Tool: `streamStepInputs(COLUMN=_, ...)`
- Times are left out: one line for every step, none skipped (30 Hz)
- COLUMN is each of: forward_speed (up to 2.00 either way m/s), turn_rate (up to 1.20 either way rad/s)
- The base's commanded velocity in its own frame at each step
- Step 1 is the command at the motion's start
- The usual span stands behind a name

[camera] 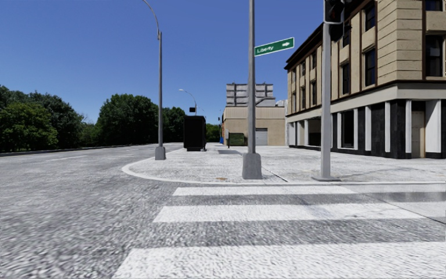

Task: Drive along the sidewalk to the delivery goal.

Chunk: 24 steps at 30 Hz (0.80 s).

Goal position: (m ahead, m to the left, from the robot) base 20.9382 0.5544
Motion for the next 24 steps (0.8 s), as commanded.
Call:
streamStepInputs(forward_speed=2.0, turn_rate=0.07)
streamStepInputs(forward_speed=2.0, turn_rate=0.13)
streamStepInputs(forward_speed=2.0, turn_rate=0.13)
streamStepInputs(forward_speed=2.0, turn_rate=0.15)
streamStepInputs(forward_speed=2.0, turn_rate=0.17)
streamStepInputs(forward_speed=2.0, turn_rate=0.19)
streamStepInputs(forward_speed=2.0, turn_rate=0.19)
streamStepInputs(forward_speed=2.0, turn_rate=0.2)
streamStepInputs(forward_speed=2.0, turn_rate=0.2)
streamStepInputs(forward_speed=2.0, turn_rate=0.2)
streamStepInputs(forward_speed=2.0, turn_rate=0.2)
streamStepInputs(forward_speed=2.0, turn_rate=0.2)
streamStepInputs(forward_speed=2.0, turn_rate=0.2)
streamStepInputs(forward_speed=2.0, turn_rate=0.14)
streamStepInputs(forward_speed=2.0, turn_rate=0.08)
streamStepInputs(forward_speed=2.0, turn_rate=0.08)
streamStepInputs(forward_speed=2.0, turn_rate=0.0)
streamStepInputs(forward_speed=2.0, turn_rate=0.0)
streamStepInputs(forward_speed=2.0, turn_rate=0.0)
streamStepInputs(forward_speed=2.0, turn_rate=0.0)
streamStepInputs(forward_speed=2.0, turn_rate=0.0)
streamStepInputs(forward_speed=2.0, turn_rate=0.0)
streamStepInputs(forward_speed=2.0, turn_rate=0.0)
streamStepInputs(forward_speed=2.0, turn_rate=0.0)
